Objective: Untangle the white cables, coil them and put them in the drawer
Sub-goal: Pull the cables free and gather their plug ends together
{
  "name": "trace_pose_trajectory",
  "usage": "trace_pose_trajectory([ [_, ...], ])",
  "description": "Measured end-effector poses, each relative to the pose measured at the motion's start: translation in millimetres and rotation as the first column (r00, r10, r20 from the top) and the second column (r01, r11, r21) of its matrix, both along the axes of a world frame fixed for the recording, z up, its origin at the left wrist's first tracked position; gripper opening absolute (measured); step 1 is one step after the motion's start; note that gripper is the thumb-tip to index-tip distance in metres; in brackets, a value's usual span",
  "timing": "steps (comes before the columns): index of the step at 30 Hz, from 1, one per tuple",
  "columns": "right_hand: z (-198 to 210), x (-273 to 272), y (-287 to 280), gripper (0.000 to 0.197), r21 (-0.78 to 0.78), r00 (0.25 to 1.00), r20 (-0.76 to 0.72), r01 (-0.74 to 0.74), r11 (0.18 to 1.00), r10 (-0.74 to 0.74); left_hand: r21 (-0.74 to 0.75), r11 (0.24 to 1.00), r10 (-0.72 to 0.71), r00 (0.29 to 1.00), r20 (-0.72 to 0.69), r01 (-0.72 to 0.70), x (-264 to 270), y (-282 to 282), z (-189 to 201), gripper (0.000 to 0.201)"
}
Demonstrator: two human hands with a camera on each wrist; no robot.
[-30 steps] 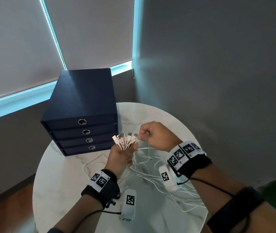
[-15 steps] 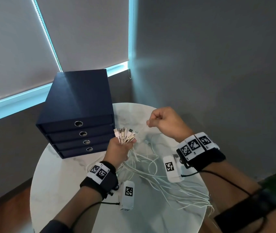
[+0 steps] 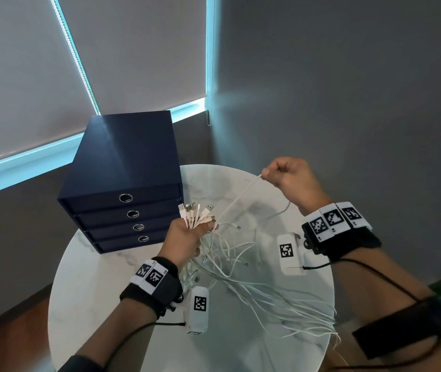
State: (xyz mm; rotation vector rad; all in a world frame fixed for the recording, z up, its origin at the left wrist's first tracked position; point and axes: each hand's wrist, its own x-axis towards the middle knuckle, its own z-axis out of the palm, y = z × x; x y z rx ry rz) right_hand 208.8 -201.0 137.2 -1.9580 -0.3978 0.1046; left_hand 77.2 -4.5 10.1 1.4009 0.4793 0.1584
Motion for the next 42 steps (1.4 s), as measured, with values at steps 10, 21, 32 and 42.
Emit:
trace_pose_trajectory([
  [10, 83.0, 30.9, -20.9, 0.022, 0.600, 0.969, 0.050, 0.166, 0.783, -0.243, 0.102, 0.988, 0.131, 0.982, -0.134, -0.117, -21.6, 7.1, -40.9, 0.027],
  [21, 104.7, 55.5, -72.6, 0.023, 0.660, 0.942, -0.067, 0.288, 0.693, -0.328, 0.106, 0.911, 0.411, 0.869, -0.274, -0.397, -30.2, 46.5, -74.3, 0.036],
  [32, 22.2, -27.5, 12.5, 0.019, -0.111, 0.896, -0.184, -0.427, 0.897, 0.404, -0.088, 0.993, 0.103, 0.947, 0.306, -0.079, -8.6, -19.4, 60.4, 0.020],
  [42, 85.8, -2.4, 18.7, 0.035, 0.270, 0.967, 0.247, -0.009, 0.963, -0.060, -0.175, 0.984, 0.000, 0.977, 0.215, 0.039, -14.2, -30.0, 30.8, 0.019],
])
